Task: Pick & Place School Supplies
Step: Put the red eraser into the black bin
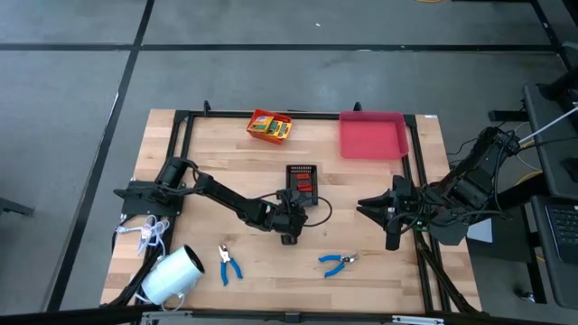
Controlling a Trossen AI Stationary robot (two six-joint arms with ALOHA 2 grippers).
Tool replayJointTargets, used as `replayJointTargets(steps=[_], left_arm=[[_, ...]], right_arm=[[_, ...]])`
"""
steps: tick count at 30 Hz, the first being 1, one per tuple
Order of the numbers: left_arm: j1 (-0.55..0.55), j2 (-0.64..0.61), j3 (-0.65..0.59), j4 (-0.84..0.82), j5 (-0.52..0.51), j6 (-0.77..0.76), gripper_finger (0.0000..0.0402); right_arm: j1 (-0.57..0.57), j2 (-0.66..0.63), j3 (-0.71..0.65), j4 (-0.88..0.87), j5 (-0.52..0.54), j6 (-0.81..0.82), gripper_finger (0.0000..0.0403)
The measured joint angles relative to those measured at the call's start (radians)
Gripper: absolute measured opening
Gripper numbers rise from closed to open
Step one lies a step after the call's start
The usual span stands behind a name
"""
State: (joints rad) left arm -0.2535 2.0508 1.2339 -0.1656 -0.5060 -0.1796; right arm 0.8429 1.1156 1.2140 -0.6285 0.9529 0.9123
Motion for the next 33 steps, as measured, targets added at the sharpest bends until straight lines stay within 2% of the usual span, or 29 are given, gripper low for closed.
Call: replayJointTargets(steps=[18,20,24,29,33], left_arm=[[-0.041,0.024,0.002,-0.010,0.007,-0.114,0.0096],[-0.041,0.024,0.002,-0.010,0.019,-0.120,0.0084],[-0.030,0.019,0.002,-0.012,0.071,-0.125,0.0020],[-0.029,-0.007,0.014,-0.028,0.130,-0.115,0.0017],[-0.036,-0.079,0.067,-0.011,0.108,-0.044,0.0017]], right_arm=[[0.000,0.000,0.000,0.000,-0.004,-0.003,0.0091],[0.000,0.000,0.000,0.000,-0.004,-0.003,0.0091],[0.000,0.000,0.000,0.000,-0.004,-0.003,0.0091],[0.000,0.000,0.000,0.000,-0.005,-0.003,0.0091],[0.000,0.000,0.000,0.000,-0.004,-0.008,0.0091]])
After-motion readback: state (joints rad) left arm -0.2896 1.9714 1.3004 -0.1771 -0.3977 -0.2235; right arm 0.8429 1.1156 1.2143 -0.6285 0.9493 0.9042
